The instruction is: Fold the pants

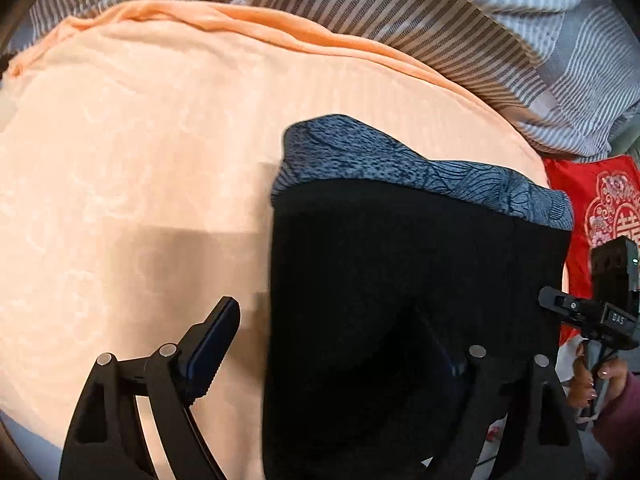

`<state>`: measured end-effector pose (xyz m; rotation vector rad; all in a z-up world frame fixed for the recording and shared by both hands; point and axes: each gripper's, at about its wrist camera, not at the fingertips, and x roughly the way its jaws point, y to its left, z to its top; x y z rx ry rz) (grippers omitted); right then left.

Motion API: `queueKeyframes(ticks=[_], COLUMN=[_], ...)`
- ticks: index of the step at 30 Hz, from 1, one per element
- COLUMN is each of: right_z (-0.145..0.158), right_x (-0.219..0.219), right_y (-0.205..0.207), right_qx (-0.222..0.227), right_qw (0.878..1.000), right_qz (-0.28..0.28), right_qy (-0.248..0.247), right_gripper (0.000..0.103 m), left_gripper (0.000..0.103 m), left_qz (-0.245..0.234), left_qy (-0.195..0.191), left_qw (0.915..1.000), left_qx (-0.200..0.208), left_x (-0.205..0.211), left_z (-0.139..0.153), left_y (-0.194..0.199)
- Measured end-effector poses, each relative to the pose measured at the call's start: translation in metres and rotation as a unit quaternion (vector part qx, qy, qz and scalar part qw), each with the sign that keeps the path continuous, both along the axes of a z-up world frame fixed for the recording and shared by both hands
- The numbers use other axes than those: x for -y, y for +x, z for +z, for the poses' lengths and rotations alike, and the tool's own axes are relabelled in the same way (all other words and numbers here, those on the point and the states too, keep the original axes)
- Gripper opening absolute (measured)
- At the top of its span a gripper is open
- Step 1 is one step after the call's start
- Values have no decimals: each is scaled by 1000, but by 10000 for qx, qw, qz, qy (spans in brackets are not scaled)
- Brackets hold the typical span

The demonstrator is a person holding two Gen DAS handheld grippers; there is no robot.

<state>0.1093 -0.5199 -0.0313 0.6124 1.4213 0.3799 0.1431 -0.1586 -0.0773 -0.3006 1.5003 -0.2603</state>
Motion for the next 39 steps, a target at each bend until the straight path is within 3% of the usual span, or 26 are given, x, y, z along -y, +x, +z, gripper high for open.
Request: queueKeyframes(ticks=[4, 8, 11, 13, 14, 22, 24, 32, 39], right_z=[23, 48, 64, 76, 82, 104, 108, 130, 138], right_x=[-10, -17, -27, -33, -38, -69, -75, -89, -101], right_y=[-7, -19, -28, -38, -43, -74, -78, -86, -93], right_qx=[157, 110, 49, 154, 205, 227, 239, 327, 203], right_qw=[9947, 9736, 9653, 9611, 9596, 9572, 9562, 9481, 9445], right_qz=[15, -22, -97, -142, -155, -325, -374, -339, -141], right_qy=[-1018, -2278, -2608, -2754, -2803, -2866, -2892, -3144, -3275], right_gripper=[65, 69, 75, 81, 81, 88, 102, 103, 103], left_gripper=[86, 86, 87, 88, 102, 103, 103, 103, 103], left_qz=[16, -263, -365, -473, -510, -734, -789, -814, -803], left_qy=[476, 978, 1139, 1222, 1257, 1373, 1485, 1776, 1759], left_qw=[9988, 9948, 9928, 9914, 9908, 9877, 9857, 9807, 9810], left_qx=[65, 97, 21, -16, -40, -159, -109, 104, 127], left_x=[1, -4, -1, 0, 1, 17, 20, 30, 35], left_z=[16, 36, 44, 50, 52, 73, 82, 108, 126], left_y=[0, -14, -23, -34, -38, -68, -74, -84, -89])
